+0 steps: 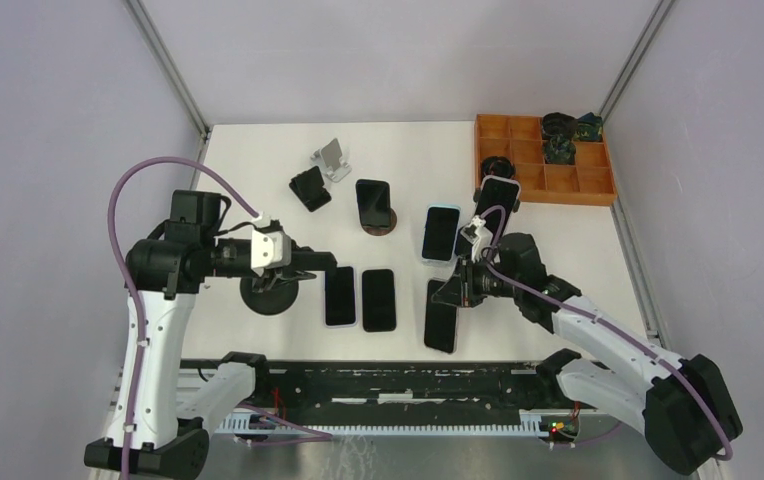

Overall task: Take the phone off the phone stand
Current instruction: Place the phone at the center of the board.

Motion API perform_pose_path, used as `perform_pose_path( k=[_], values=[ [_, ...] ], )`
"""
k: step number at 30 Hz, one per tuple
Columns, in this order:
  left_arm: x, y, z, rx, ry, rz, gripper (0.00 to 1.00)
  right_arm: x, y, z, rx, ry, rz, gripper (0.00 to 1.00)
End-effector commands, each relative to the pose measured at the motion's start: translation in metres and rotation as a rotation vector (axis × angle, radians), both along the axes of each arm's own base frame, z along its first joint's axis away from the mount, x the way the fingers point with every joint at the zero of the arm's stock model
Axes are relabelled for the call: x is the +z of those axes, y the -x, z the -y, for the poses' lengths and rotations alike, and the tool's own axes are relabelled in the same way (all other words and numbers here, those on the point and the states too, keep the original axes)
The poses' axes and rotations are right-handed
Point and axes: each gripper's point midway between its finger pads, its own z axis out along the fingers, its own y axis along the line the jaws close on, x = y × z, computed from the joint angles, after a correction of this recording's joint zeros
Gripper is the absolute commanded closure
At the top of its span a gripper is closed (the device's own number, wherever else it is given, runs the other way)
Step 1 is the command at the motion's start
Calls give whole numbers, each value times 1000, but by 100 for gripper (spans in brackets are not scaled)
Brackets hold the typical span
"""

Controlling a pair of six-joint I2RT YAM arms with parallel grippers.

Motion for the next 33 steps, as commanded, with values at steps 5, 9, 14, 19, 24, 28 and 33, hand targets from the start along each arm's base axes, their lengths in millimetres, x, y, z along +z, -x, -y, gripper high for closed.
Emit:
perform_pose_path(
  k=[5, 9, 14, 19, 24, 28, 33],
  values=[
    [29, 3, 6, -19, 64, 86, 98, 13, -31, -21, -5, -80, 131, 100],
    [27, 2, 6, -20, 60, 89, 98, 5, -30, -37, 36, -76, 107, 100],
    [26, -1, 6, -24, 58, 92, 98, -15, -24, -49, 52, -33, 70, 100],
    [26, -1, 6, -24, 59, 87, 98, -22, -38, -50, -13, -18, 101, 100],
    [26, -1, 6, -24, 57, 89, 98, -26, -60, -52, -62, 29, 137, 82],
    [27, -1, 5, -18, 51, 98, 98, -41, -71, -45, -100, 114, 144, 62],
    [27, 1, 5, -19, 49, 111, 98, -54, -71, -33, -132, 223, 171, 39]
  ],
)
